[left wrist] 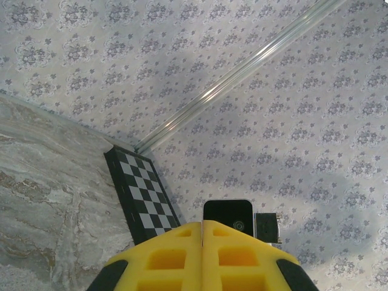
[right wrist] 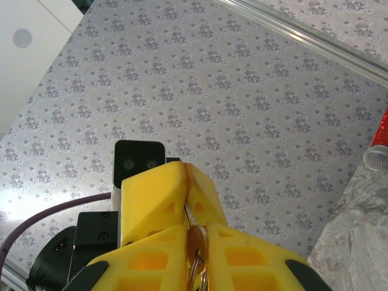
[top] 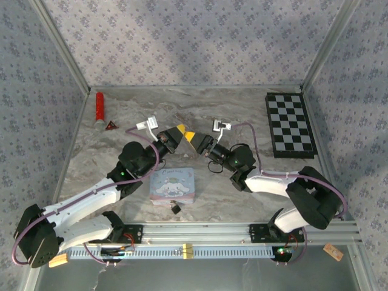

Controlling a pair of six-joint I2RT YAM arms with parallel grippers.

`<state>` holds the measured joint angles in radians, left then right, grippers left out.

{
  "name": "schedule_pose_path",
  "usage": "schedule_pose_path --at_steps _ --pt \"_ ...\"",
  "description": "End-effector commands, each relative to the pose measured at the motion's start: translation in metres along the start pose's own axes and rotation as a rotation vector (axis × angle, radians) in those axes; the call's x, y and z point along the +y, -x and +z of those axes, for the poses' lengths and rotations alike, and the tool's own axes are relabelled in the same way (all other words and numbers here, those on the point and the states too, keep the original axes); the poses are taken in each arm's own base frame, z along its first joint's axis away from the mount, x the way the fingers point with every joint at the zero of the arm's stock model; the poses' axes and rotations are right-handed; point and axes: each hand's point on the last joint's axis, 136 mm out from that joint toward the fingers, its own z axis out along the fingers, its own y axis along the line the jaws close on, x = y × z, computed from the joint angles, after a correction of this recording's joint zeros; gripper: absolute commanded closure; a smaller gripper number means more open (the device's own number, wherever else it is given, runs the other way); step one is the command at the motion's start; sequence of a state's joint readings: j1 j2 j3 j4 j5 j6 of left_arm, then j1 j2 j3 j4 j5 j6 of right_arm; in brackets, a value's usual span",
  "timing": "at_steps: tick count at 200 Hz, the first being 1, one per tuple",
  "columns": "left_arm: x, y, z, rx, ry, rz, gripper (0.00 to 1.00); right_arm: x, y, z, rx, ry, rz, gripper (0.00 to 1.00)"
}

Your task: Unlock the padlock with the key

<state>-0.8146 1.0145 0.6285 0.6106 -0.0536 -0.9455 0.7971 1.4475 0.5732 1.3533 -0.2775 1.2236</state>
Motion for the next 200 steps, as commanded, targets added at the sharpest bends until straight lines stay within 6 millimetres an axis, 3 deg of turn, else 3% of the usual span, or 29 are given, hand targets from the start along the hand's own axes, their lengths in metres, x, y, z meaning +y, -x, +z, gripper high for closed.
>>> schedule_pose_path --at_steps 1,31,43,62,81,110,129,156,183,192,200 --pt "-0.009 0.006 -0.002 -0.027 -0.036 -0.012 1.0 0.012 0.001 0.003 0.001 0.044 -0.002 0.9" --pt "-0.006 0.003 -0.002 -0.009 -0.014 0.008 0.97 0.008 0.003 0.003 0.008 0.024 0.004 1.0" --pt "0.0 0.0 -0.004 0.026 0.044 0.043 0.78 0.002 0.006 0.0 0.014 -0.015 -0.002 1.0" --pt "0.023 -0.001 -0.016 0.078 0.203 0.133 0.45 -0.025 0.005 -0.013 0.053 -0.177 -0.018 1.0" --pt "0.054 0.006 -0.04 0.117 0.378 0.196 0.29 -0.046 0.003 -0.035 0.1 -0.349 -0.067 1.0" --pt "0.117 0.015 -0.095 0.267 0.738 0.221 0.21 -0.058 0.002 -0.073 0.203 -0.575 -0.22 1.0" --pt "0.139 0.007 -0.128 0.424 0.917 0.219 0.21 -0.063 0.004 -0.101 0.272 -0.734 -0.324 1.0" --pt "0.15 -0.02 -0.158 0.638 1.067 0.206 0.18 -0.069 0.008 -0.13 0.333 -0.877 -0.43 1.0" --pt "0.149 -0.058 -0.17 0.781 1.064 0.183 0.13 -0.074 0.005 -0.139 0.358 -0.911 -0.446 1.0" --pt "0.153 -0.064 -0.18 0.814 1.104 0.185 0.01 -0.075 0.004 -0.14 0.36 -0.911 -0.445 1.0" --pt "0.158 -0.065 -0.191 0.835 1.161 0.208 0.0 -0.076 0.004 -0.14 0.357 -0.906 -0.446 1.0"
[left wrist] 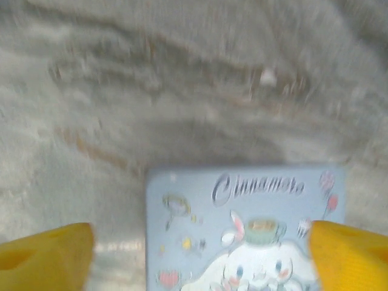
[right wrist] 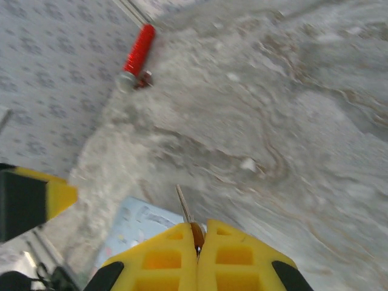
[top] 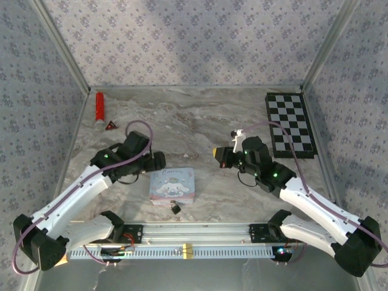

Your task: Unlock the padlock with the key

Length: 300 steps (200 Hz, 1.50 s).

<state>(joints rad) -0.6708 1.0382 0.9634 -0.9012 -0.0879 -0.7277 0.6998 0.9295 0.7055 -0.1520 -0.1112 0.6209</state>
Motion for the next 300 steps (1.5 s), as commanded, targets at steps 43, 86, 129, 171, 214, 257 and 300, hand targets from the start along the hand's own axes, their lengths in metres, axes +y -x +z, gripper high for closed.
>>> schedule_pose_path --at_steps 43,86,129,171,214,257,300 --pt "0.02 -0.074 0.027 0.236 0.138 0.093 0.0 -0.019 -0.012 0.0 0.033 -0.072 -0.052 1.0" --pt "0.004 -0.089 0.048 0.273 0.034 0.095 0.0 -0.023 -0.016 0.0 0.036 -0.072 -0.05 1.0" --pt "-0.001 -0.096 0.07 0.282 0.008 0.054 0.0 -0.026 -0.018 0.003 0.039 -0.08 -0.038 1.0" --pt "-0.004 -0.086 0.089 0.222 0.007 -0.029 0.06 -0.027 -0.019 0.002 0.04 -0.083 -0.034 1.0" --pt "0.001 -0.064 0.108 0.139 0.023 -0.115 0.09 -0.03 -0.02 0.0 0.03 -0.091 -0.027 1.0" --pt "0.006 -0.032 0.125 0.049 0.045 -0.13 0.09 -0.033 -0.02 -0.004 0.021 -0.101 -0.022 1.0" --pt "0.007 0.005 0.142 -0.016 0.049 -0.131 0.09 -0.034 -0.018 -0.007 0.009 -0.108 -0.019 1.0"
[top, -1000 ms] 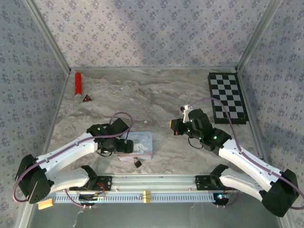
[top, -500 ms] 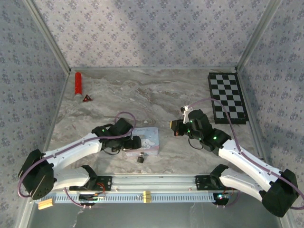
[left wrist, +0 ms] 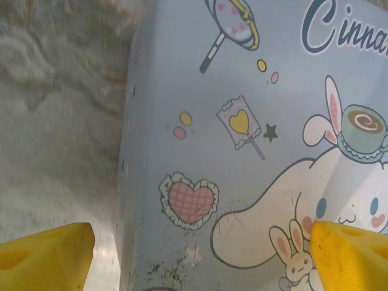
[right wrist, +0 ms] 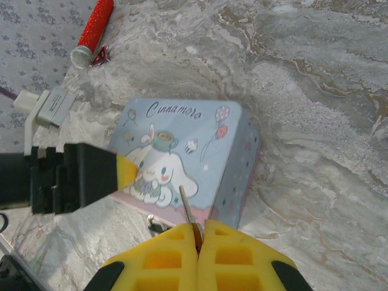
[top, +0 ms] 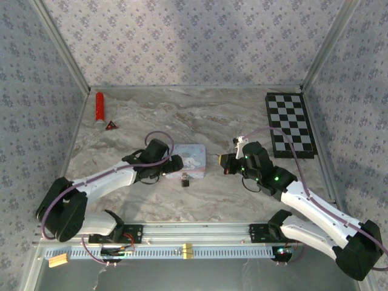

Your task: Unlock the padlock with the key

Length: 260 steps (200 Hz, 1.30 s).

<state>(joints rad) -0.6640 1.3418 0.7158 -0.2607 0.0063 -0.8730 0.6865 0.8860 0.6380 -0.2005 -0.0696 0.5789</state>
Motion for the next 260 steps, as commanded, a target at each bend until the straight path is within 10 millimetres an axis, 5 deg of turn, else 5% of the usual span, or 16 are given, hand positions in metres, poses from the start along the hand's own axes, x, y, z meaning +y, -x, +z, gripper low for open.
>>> schedule_pose_path --at_steps 1,84,125,166,206,233,260 --pt "0.04 0.012 0.018 -0.032 0.172 0.026 0.09 -0.006 0.002 -0.003 -0.018 -0.025 0.011 1.0" --pt "0.009 0.061 0.057 -0.063 0.118 0.013 0.04 -0.004 0.003 -0.004 -0.023 -0.019 0.033 1.0" --pt "-0.002 0.071 0.044 -0.071 0.107 0.037 0.0 -0.006 0.002 -0.005 -0.028 -0.023 0.041 1.0" --pt "-0.019 0.079 -0.004 -0.128 0.035 0.094 0.0 -0.004 0.0 -0.003 -0.021 -0.02 0.039 1.0" --pt "-0.025 0.047 -0.027 -0.095 -0.1 0.238 0.0 0.0 -0.001 -0.001 -0.017 -0.013 0.031 1.0" --pt "-0.025 0.025 -0.022 -0.065 -0.184 0.298 0.05 0.002 -0.003 0.002 -0.017 -0.004 0.051 1.0" --pt "-0.047 0.01 -0.018 -0.079 -0.386 0.338 0.09 0.006 -0.003 0.003 -0.011 0.005 0.046 1.0"
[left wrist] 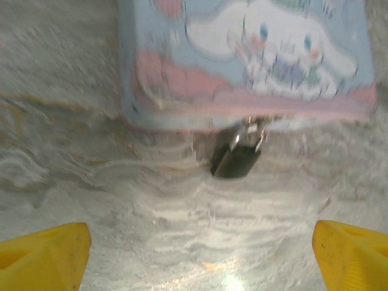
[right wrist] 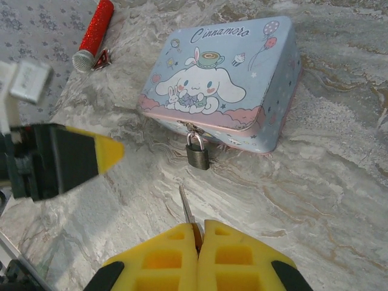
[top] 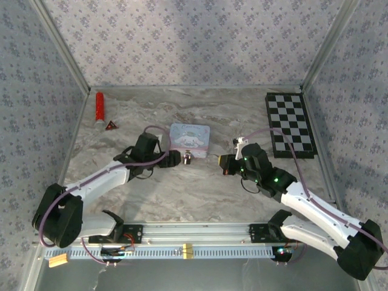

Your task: Unlock the padlock with the key

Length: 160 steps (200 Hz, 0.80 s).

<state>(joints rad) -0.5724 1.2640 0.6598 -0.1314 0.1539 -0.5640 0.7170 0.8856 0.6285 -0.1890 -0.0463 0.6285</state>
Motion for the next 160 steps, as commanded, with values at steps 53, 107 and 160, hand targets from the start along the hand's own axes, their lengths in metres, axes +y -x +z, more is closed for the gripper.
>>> schedule_pose_path --at_steps 53,107,160 --pt "-0.046 -0.006 0.027 -0.044 -0.302 0.104 0.22 0.004 -0.001 0.0 -0.015 -0.001 0.012 1.0" --pt "-0.044 -0.003 0.055 -0.074 -0.251 0.137 0.3 0.007 -0.003 0.001 -0.009 0.013 0.014 1.0" --pt "-0.031 -0.001 0.073 -0.09 -0.17 0.148 0.38 0.013 0.003 -0.004 -0.011 0.021 -0.013 1.0"
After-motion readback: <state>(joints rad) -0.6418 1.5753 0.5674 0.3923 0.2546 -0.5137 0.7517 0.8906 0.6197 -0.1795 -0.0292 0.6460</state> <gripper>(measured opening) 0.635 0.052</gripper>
